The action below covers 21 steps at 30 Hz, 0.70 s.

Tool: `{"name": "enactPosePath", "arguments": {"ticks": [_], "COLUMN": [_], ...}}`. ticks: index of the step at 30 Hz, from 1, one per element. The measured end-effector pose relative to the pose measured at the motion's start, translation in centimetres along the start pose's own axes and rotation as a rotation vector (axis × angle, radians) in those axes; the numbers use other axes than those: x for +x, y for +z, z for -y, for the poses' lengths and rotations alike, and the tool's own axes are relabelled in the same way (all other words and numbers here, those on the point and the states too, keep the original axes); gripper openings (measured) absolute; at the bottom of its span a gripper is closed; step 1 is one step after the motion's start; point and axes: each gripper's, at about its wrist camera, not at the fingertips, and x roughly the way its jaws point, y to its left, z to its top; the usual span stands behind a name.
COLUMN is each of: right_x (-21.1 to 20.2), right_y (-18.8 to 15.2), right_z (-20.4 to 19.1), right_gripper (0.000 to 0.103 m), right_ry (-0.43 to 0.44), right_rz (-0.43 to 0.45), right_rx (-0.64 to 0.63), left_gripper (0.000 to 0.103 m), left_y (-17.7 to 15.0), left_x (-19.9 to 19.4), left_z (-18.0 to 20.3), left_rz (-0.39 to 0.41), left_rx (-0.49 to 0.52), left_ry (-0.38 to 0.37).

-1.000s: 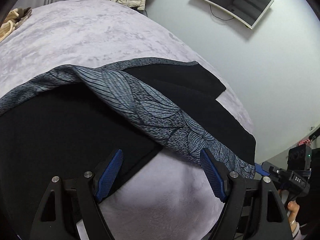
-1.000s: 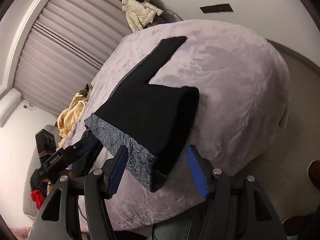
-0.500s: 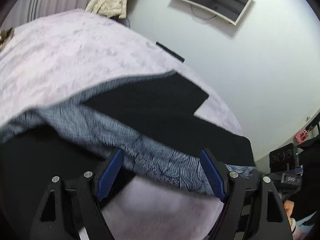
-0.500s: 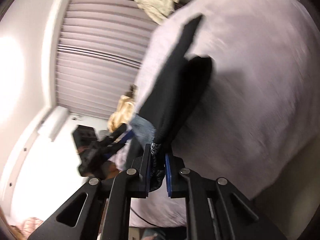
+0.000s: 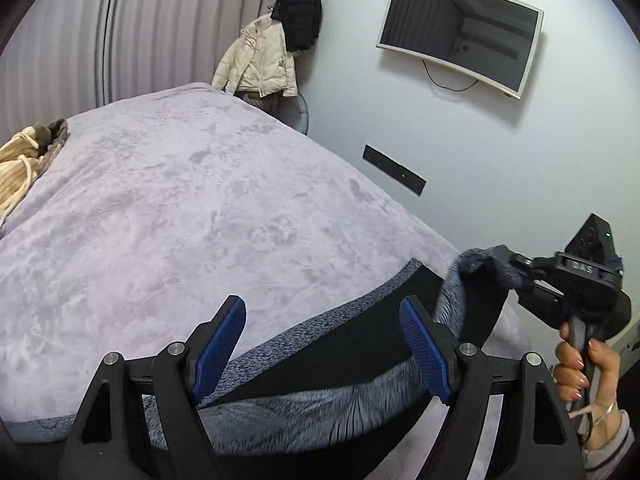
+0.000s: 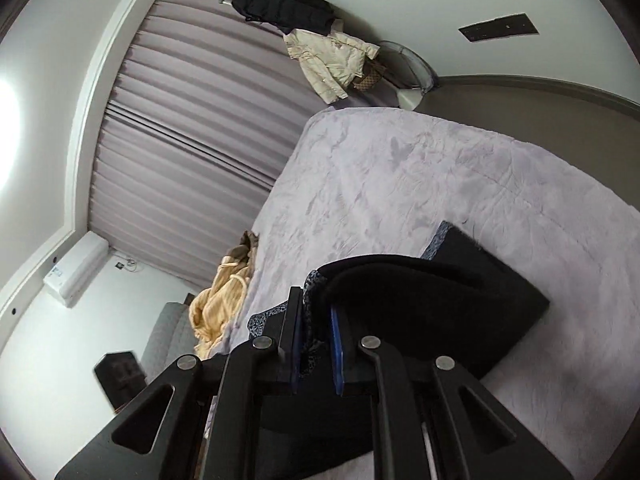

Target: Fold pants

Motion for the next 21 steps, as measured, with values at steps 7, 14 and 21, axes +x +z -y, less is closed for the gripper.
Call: {"name": "enactPosePath", "arguments": {"ticks": [7,14,21], "right_x": [-0.5,-2.6,-0.9], "right_y": [-0.2,-3.5,-3.9], "right_z": [2.9,6.5,7.8], "right_gripper": [0.054,0.054,0.009], "right_ry": [-0.131,-0.180,-0.122], "right_rz": [-0.019,-0.055,-0.075], "right_rx": [-0.041,-0.005,0.074], "left_gripper": [0.080,0.080,0.080], "left_y": [-4.4,-9.2,-8.8], "left_x": [2.2,6.9,4.8], "left_z": [-4.5,-9.3,-8.0], "left_rz": [-0.105,-0.220,-0.216], "left_rx": [-0.024,-0.154,-0.125], "left_ry": [0.108,0.162,0.143]}}
